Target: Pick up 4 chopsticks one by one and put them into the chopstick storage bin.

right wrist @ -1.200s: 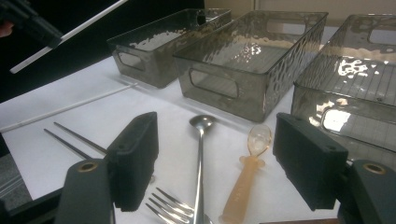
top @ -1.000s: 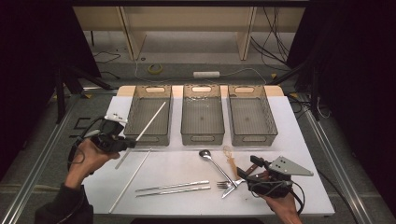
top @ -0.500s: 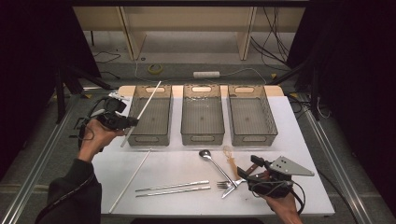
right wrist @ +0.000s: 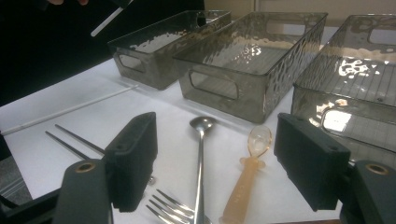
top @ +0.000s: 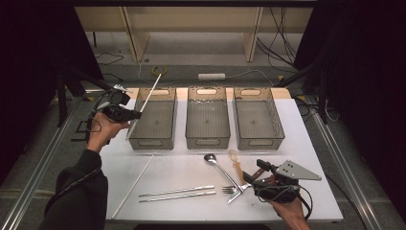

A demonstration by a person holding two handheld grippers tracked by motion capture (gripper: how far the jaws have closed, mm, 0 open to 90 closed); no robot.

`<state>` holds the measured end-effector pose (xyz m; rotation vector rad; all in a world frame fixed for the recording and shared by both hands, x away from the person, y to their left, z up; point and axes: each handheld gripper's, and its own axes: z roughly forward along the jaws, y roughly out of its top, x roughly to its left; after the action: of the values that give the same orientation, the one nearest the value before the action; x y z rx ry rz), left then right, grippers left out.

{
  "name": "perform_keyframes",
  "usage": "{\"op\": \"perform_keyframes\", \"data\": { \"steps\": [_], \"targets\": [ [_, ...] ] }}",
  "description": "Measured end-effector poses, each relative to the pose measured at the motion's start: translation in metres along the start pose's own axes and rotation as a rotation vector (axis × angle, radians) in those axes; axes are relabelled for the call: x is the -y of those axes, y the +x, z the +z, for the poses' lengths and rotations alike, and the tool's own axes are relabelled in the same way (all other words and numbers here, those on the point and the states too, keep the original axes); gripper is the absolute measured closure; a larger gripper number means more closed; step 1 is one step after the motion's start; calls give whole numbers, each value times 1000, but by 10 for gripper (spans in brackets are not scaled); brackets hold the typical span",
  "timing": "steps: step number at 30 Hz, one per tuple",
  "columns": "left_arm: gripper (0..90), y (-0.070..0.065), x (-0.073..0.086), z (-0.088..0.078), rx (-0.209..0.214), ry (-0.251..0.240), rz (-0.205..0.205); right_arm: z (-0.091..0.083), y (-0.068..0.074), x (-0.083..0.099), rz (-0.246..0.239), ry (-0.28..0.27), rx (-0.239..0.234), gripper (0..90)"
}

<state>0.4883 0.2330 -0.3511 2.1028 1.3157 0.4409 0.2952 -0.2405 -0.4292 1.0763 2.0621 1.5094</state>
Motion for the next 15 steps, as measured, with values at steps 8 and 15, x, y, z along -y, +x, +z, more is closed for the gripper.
{"op": "perform_keyframes", "data": {
  "steps": [8, 15],
  "targets": [
    [840, 8, -10, 9, -24, -23, -16, 0, 0, 0, -1, -1, 0, 311],
    [840, 17, -11, 25, -42, -25, -36, 0, -1, 0, 3, -2, -3, 311]
  ]
}}
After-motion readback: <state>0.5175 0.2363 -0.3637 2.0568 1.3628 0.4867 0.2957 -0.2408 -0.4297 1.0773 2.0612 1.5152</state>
